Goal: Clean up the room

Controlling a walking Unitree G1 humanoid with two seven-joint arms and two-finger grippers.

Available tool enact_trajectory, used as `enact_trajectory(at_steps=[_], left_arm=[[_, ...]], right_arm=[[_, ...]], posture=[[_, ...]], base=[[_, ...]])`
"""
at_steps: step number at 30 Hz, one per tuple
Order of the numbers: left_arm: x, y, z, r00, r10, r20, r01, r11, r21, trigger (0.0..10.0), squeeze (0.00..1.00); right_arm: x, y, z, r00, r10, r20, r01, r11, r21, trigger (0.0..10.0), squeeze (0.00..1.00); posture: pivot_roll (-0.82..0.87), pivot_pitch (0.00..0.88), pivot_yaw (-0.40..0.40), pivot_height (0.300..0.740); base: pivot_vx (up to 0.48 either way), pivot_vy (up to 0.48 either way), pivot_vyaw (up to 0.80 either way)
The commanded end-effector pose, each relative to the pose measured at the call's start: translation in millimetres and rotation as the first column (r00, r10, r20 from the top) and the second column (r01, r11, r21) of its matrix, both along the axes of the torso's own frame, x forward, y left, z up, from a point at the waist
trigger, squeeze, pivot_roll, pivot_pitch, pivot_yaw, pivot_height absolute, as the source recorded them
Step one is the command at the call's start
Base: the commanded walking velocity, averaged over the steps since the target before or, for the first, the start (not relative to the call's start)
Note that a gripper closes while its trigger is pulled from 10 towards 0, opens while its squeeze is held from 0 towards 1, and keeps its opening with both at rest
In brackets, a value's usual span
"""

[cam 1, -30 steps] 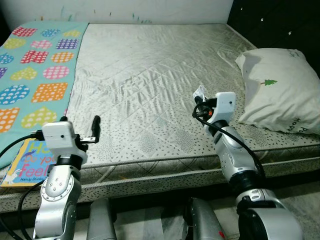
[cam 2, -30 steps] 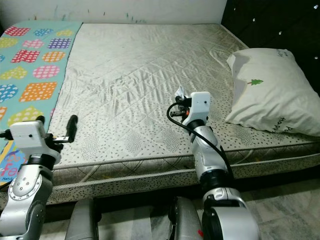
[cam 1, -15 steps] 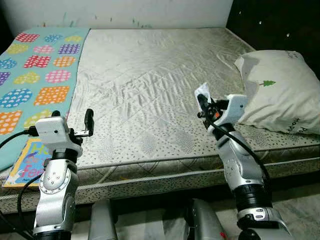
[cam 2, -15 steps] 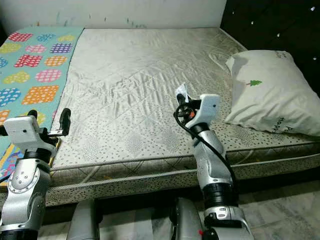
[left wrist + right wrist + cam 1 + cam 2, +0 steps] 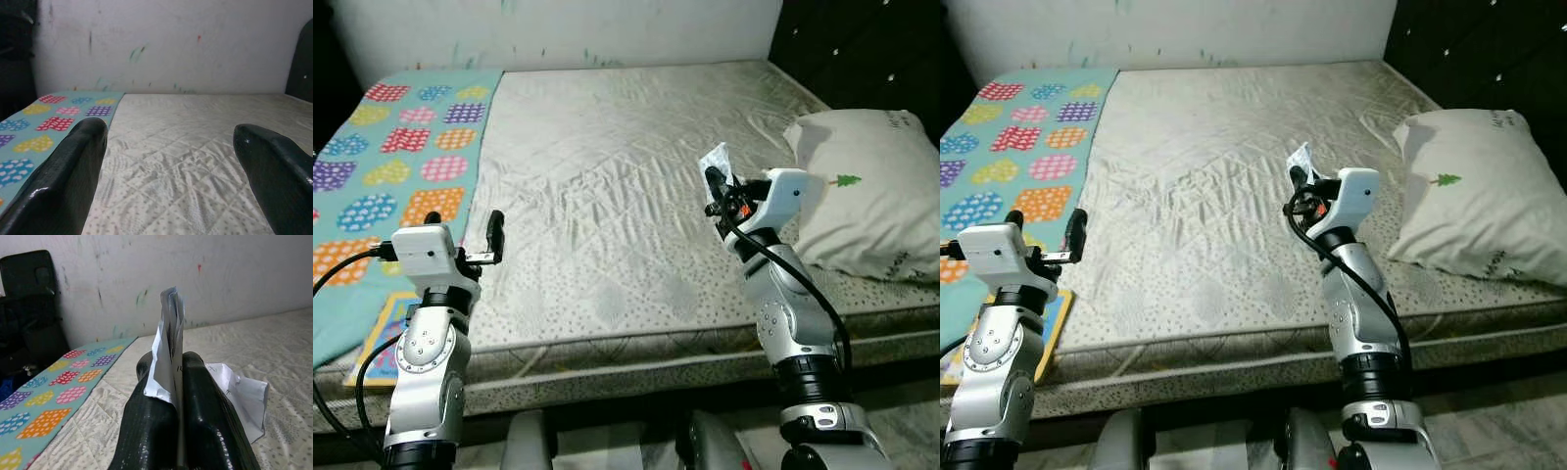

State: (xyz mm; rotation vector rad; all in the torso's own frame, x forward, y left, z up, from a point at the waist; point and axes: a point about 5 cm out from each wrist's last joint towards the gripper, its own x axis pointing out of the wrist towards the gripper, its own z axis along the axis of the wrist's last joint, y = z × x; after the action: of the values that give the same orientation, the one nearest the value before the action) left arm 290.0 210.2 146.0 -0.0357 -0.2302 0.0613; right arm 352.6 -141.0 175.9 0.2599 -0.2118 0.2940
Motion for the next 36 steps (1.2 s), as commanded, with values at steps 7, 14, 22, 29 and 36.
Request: enact_trajectory(at_steps=[7, 14, 22, 29, 36], left_arm=[[-9.9, 8.1, -4.3, 1.0, 0.006, -0.023, -0.005, 1.0, 0.023, 10.0, 0.0], [-13.8, 6.2, -10.2, 0.999, 0.024, -0.041, -0.023, 0.999, 0.024, 10.0, 0.0], [-2.9, -1.1, -18.0, 0.994, 0.012, -0.108, -0.009, 1.0, 0.023, 10.0, 0.0], [-12.9, -0.8, -13.1, 0.994, -0.022, -0.105, 0.021, 1.0, -0.014, 10.0, 0.0], [-26.5, -9.1, -20.7, 0.988, -0.068, -0.141, 0.062, 0.997, -0.049, 10.0, 0.0]], right_arm=[[-6.7, 1.2, -8.5, 0.999, -0.011, -0.037, 0.011, 1.0, 0.007, 10.0, 0.0], [-11.1, 2.1, -18.2, 0.998, -0.018, -0.064, 0.018, 1.0, -0.004, 10.0, 0.0], [-13.7, -1.9, -19.1, 0.996, -0.052, -0.067, 0.051, 0.999, -0.015, 10.0, 0.0], [-23.2, -9.9, -22.9, 0.991, -0.086, -0.106, 0.083, 0.996, -0.036, 10.0, 0.0], [-33.7, -20.3, -34.9, 0.974, -0.144, -0.176, 0.132, 0.988, -0.079, 10.0, 0.0]], posture=[[0.03, 0.0, 0.01, 0.723], [0.03, 0.0, 0.019, 0.74], [0.01, 0.0, 0.034, 0.74], [0.0, 0.0, 0.004, 0.74], [-0.01, 0.0, -0.027, 0.74]], base=[[0.0, 0.0, 0.0], [0.0, 0.0, 0.0], [0.0, 0.0, 0.0], [0.0, 0.0, 0.0], [0.0, 0.0, 0.0]])
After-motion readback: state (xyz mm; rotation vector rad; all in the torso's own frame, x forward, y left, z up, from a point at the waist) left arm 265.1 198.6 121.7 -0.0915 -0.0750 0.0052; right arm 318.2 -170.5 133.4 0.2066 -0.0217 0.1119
